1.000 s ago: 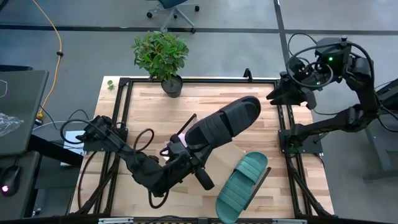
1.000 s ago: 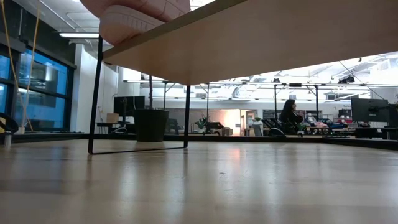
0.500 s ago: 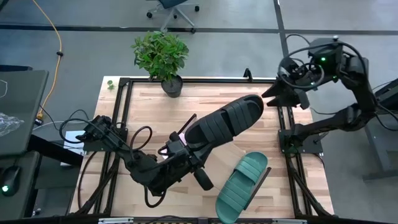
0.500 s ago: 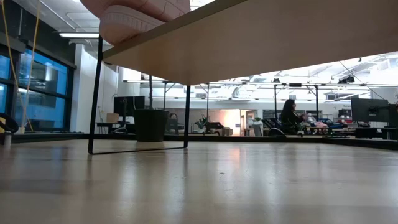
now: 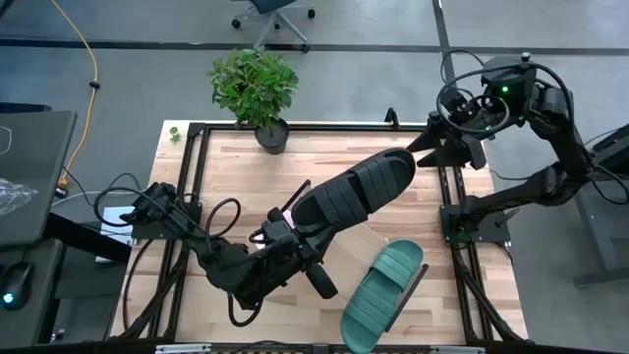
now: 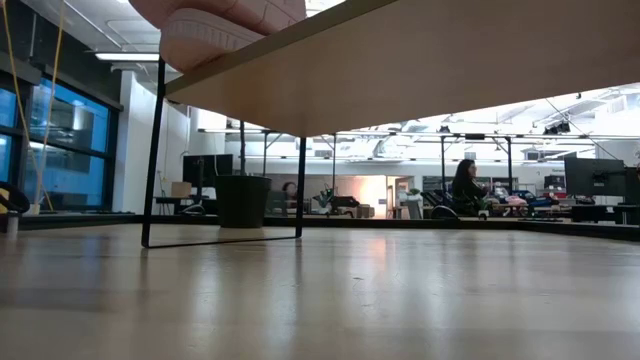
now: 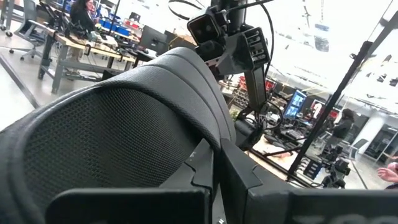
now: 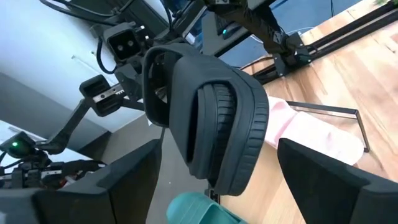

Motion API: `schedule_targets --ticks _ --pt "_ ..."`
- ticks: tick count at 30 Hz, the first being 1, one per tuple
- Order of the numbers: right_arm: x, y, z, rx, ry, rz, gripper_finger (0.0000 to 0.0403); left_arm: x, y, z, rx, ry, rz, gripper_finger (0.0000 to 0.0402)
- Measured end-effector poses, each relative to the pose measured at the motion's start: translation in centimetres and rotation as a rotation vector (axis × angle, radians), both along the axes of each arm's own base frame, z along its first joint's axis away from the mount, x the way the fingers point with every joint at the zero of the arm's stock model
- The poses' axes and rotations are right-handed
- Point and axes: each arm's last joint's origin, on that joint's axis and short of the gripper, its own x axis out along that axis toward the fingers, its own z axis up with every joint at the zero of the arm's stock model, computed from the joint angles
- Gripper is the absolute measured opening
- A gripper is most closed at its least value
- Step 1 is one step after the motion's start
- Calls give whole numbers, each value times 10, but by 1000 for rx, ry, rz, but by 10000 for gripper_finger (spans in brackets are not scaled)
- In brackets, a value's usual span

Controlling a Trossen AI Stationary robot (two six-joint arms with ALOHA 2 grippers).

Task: Pick and place slides into the shelf
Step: Put the black pair of slides on the shelf

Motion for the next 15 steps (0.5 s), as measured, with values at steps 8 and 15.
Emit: schedule_targets --ticks 8,15 --pt "8 -2 -2 11 12 17 312 0 0 1 -6 -14 -2 0" --pt "18 -2 -4 19 18 54 312 1 3 1 5 -5 8 0"
